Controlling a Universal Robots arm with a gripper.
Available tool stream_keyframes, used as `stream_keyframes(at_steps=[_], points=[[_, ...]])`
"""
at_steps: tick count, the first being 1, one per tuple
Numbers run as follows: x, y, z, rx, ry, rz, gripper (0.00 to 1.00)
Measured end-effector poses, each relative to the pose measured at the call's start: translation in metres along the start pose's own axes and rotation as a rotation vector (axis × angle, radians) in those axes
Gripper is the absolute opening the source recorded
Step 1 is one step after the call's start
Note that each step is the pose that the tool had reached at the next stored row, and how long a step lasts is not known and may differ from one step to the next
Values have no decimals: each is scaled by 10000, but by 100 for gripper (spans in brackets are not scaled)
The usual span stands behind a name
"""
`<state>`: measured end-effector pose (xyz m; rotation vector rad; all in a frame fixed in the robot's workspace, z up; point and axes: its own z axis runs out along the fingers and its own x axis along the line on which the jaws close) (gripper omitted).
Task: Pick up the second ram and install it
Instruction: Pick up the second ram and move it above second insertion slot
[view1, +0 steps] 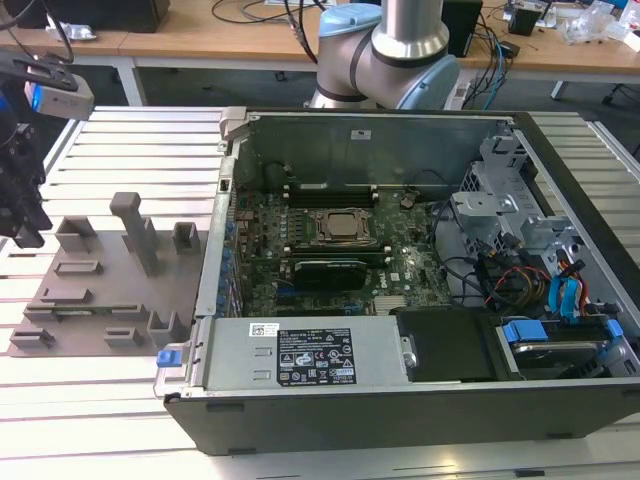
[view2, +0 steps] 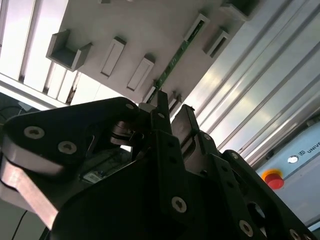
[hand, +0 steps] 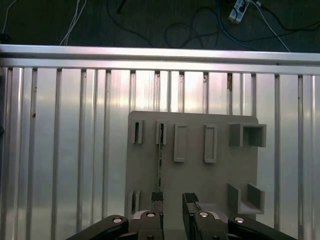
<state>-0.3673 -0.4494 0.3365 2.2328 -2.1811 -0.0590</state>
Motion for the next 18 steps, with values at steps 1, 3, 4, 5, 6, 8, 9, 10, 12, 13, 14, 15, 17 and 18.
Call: stream_keyframes(at_steps=[1, 3, 4, 5, 6, 8, 9, 10, 12, 13, 14, 15, 17, 18], points=[[0, 0, 7, 0, 0, 0, 30], [0, -1, 31, 0, 0, 0, 30], [0, -2, 40, 0, 0, 0, 30], [1, -2, 46, 0, 0, 0, 30], [1, -2, 54, 1, -1, 0, 30], [1, -3, 83, 0, 0, 0, 30], [1, -4, 104, -1, 0, 0, 30], [2, -5, 123, 0, 0, 0, 30], [2, -6, 145, 0, 0, 0, 30], [2, -6, 156, -1, 0, 0, 30], [2, -7, 168, 0, 0, 0, 30], [2, -7, 181, -1, 0, 0, 30], [2, -8, 195, 0, 0, 1, 30], [3, -8, 206, 0, 0, 1, 30]])
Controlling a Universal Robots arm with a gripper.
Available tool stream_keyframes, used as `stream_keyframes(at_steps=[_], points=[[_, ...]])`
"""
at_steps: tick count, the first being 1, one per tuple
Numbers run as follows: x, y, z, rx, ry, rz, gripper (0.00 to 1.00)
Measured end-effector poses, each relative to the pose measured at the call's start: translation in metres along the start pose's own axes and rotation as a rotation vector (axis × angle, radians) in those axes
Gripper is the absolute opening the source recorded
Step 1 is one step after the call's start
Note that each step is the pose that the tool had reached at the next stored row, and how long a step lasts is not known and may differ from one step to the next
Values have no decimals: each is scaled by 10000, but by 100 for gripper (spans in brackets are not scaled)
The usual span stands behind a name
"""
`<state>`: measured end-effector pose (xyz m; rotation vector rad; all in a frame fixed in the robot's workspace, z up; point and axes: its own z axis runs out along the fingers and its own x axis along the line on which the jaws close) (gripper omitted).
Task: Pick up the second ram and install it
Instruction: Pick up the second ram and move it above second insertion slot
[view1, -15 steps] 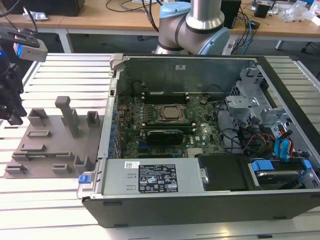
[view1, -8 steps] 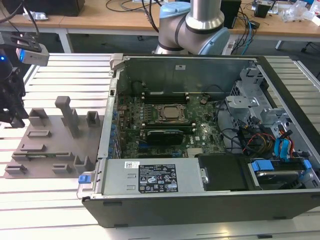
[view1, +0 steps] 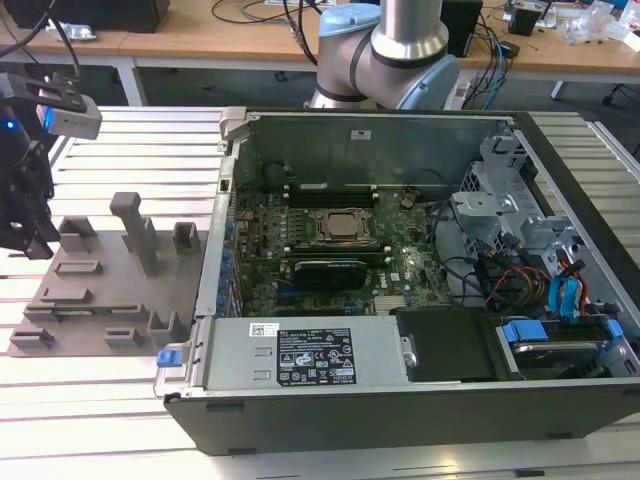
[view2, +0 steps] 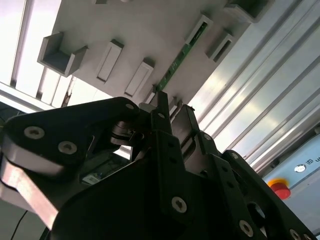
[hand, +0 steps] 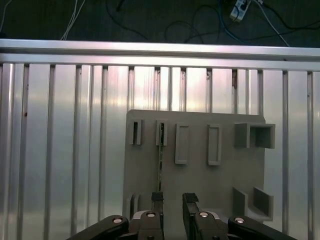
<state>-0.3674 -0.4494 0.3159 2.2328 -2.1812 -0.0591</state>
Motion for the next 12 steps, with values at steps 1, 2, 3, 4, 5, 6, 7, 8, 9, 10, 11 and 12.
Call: stream_keyframes(at_steps=[1, 2, 3, 4, 5, 6, 7, 8, 9, 10, 11, 12], points=[[0, -1, 8, 0, 1, -1, 30], [0, -1, 14, 0, 0, -1, 30], [1, -1, 31, 0, 0, -1, 30], [1, -2, 43, 0, 0, -1, 30], [1, -2, 51, 0, 0, -1, 30], [1, -2, 58, 0, 0, -1, 30], [1, -3, 81, 0, 0, -1, 30], [1, -4, 95, -1, 1, -1, 30], [2, -5, 111, -1, 0, -1, 30], [2, -5, 124, 0, 0, -1, 30], [2, -6, 134, 0, 0, -1, 30], [2, -6, 146, 0, 0, -1, 30]])
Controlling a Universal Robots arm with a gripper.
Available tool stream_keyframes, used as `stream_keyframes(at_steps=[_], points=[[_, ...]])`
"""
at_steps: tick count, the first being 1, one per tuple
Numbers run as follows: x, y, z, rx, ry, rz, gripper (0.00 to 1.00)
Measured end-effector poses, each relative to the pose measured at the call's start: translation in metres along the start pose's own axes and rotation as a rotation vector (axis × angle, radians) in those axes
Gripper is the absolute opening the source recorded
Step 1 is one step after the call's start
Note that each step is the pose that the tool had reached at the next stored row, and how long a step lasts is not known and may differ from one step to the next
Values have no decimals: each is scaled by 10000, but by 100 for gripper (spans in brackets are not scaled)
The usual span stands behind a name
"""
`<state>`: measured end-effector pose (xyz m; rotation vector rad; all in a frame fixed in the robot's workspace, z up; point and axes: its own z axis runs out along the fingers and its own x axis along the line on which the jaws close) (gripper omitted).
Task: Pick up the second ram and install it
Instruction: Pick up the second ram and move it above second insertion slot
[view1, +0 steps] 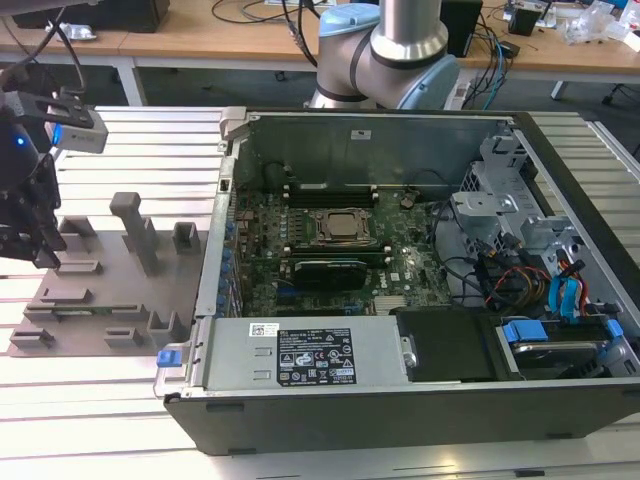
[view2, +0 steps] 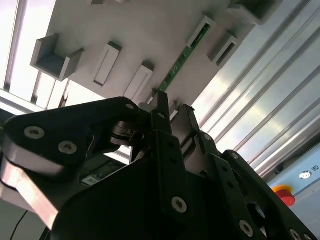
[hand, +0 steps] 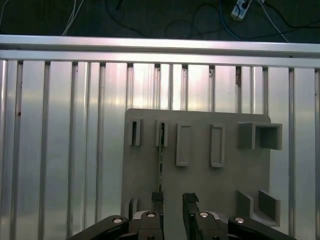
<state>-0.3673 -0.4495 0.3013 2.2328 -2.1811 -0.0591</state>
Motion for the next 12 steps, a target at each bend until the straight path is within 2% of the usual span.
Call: stream_keyframes(at_steps=[5, 12], points=[[1, -3, 65, 1, 0, 0, 30], [3, -8, 196, 0, 0, 0, 30]])
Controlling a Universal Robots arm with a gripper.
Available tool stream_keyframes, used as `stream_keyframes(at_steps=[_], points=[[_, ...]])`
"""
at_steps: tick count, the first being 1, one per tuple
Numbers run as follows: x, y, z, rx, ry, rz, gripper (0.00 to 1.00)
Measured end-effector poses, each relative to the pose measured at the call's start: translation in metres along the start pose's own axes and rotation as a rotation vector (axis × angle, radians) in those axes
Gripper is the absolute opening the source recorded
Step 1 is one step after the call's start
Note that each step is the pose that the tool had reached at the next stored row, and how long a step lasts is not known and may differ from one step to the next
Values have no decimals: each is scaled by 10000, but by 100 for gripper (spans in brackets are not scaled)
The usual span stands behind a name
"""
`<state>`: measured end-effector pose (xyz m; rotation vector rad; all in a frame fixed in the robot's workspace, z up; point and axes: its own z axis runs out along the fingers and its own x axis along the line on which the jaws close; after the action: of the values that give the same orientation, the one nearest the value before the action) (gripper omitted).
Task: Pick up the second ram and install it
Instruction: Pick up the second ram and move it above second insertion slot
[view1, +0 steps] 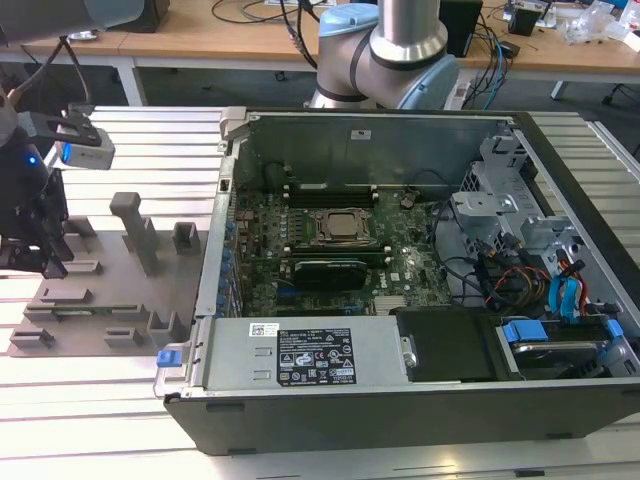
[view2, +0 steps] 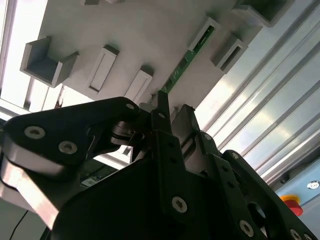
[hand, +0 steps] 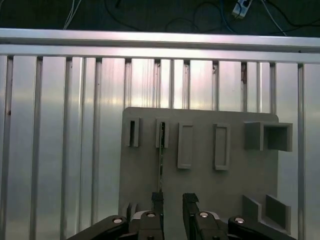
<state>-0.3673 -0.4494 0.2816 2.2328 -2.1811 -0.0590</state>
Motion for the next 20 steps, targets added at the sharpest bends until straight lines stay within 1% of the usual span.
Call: stream_keyframes(at_steps=[3, 5, 6, 10, 12, 14, 20], points=[[13, -1, 33, 0, 0, 0, 30], [92, 0, 51, 0, 2, 0, 30], [135, 0, 72, 1, 6, 0, 30], [142, -6, 174, 0, 6, 1, 30], [142, -7, 204, 0, 6, 0, 30], [143, -11, 267, -1, 6, 1, 30], [144, -15, 364, 0, 6, 0, 30]])
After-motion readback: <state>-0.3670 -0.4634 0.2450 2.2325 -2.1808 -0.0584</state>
